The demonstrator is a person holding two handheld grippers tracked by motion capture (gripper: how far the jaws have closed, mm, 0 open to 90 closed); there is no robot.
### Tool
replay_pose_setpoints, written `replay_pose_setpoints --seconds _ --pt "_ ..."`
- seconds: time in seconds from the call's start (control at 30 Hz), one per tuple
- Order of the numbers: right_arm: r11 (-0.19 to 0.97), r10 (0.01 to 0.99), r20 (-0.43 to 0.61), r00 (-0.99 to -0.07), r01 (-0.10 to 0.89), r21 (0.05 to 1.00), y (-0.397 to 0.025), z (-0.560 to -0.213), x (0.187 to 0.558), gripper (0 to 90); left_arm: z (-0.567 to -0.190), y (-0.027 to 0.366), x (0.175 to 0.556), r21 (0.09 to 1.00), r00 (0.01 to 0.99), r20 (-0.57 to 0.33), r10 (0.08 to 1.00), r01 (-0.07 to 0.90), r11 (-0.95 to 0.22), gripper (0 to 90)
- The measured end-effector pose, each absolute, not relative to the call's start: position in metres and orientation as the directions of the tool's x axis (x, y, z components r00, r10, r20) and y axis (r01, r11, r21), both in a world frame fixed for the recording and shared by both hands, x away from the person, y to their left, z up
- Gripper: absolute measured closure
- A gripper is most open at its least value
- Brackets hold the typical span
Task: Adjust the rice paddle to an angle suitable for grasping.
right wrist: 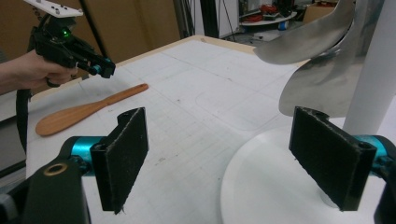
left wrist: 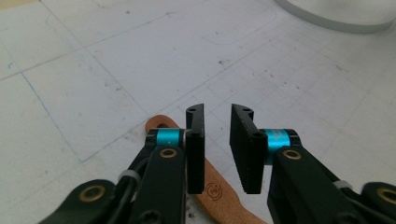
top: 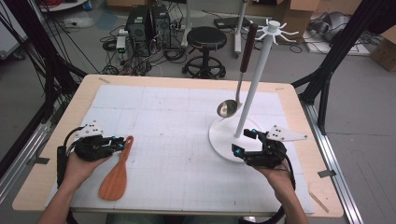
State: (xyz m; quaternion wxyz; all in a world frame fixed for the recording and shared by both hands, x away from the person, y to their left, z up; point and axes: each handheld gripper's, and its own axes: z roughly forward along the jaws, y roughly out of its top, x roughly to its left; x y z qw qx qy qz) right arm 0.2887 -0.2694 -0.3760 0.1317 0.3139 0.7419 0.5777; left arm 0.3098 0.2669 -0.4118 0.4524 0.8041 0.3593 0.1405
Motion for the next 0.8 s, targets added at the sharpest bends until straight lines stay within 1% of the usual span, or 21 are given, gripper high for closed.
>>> replay_pose_setpoints --seconds 0.3,0.5,0.8 --pt "0.129 0.633 0.167 -0.756 0.316 0.94 -0.275 -0.383 0.286 19.0 -0.423 0.272 0.311 0.802 0.681 -0.082 0.727 0.478 -0.358 89.1" --pt "0.126 0.644 0.171 -0.746 0.323 0.938 -0.277 -0.387 0.285 18.8 -0.432 0.276 0.313 0.775 0.66 -0.087 0.747 0.515 -0.365 89.6" --pt "0.132 0.648 0.165 -0.743 0.323 0.937 -0.277 -0.391 0.286 18.9 -0.44 0.275 0.316 0.748 0.66 -0.083 0.747 0.537 -0.391 89.6"
